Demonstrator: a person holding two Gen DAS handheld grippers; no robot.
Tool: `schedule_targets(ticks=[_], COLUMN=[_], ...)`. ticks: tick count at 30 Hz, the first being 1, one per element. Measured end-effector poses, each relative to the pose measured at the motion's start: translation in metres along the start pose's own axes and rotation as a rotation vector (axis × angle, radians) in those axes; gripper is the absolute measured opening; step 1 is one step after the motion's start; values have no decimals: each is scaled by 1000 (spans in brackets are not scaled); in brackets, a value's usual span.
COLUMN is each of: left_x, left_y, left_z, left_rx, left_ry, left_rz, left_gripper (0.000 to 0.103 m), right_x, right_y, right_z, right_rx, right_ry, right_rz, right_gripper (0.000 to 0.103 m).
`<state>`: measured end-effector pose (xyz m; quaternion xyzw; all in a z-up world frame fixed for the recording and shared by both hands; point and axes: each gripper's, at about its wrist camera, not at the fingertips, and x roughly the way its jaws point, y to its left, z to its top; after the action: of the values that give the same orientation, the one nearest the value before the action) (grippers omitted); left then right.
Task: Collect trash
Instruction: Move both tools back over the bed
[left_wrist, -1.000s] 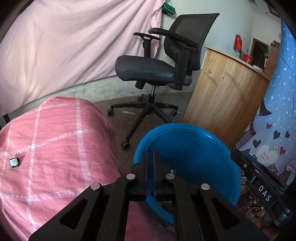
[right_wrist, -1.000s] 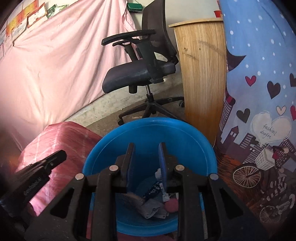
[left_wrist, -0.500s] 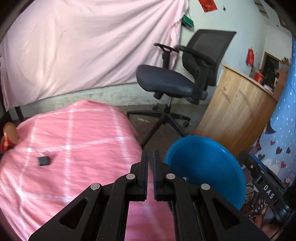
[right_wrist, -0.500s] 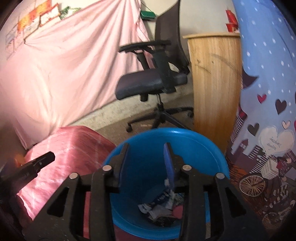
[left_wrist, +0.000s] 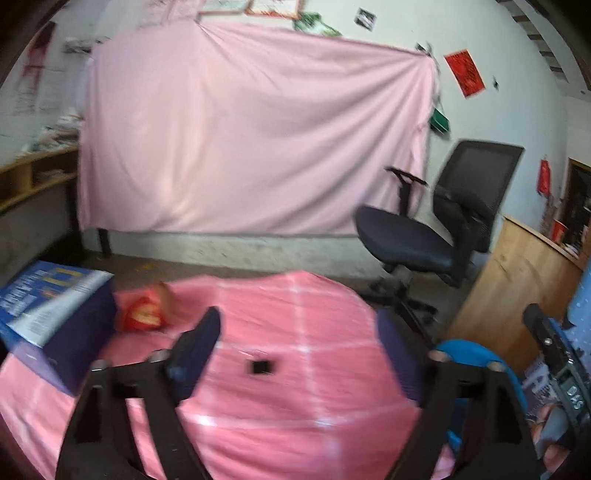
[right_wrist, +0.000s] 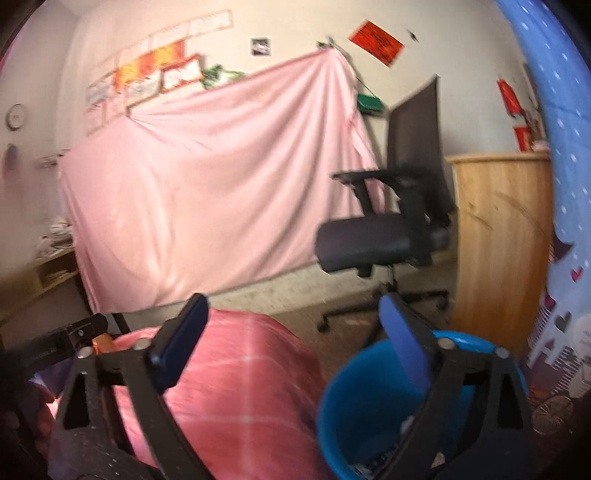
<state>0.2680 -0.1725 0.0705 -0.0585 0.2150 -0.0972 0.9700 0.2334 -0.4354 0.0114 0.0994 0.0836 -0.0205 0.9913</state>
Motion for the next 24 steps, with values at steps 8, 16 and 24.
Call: schedule_targets(ticks=[8, 16, 24], left_x=[-38, -36, -8], left_y=[63, 98, 101], left_z=[-17, -36, -46], left_rx=[35, 48, 114], left_ry=[-152, -176, -114], left_rz=[131, 207, 200], left_gripper=[101, 101, 101], right_x=[-2, 7, 51], right_y=[57, 107, 128], right_z=[-8, -24, -39], right_rx=[-116, -244, -291], right_ry=[-91, -85, 115], right_rz=[123, 205, 251], right_gripper=[103, 103, 103])
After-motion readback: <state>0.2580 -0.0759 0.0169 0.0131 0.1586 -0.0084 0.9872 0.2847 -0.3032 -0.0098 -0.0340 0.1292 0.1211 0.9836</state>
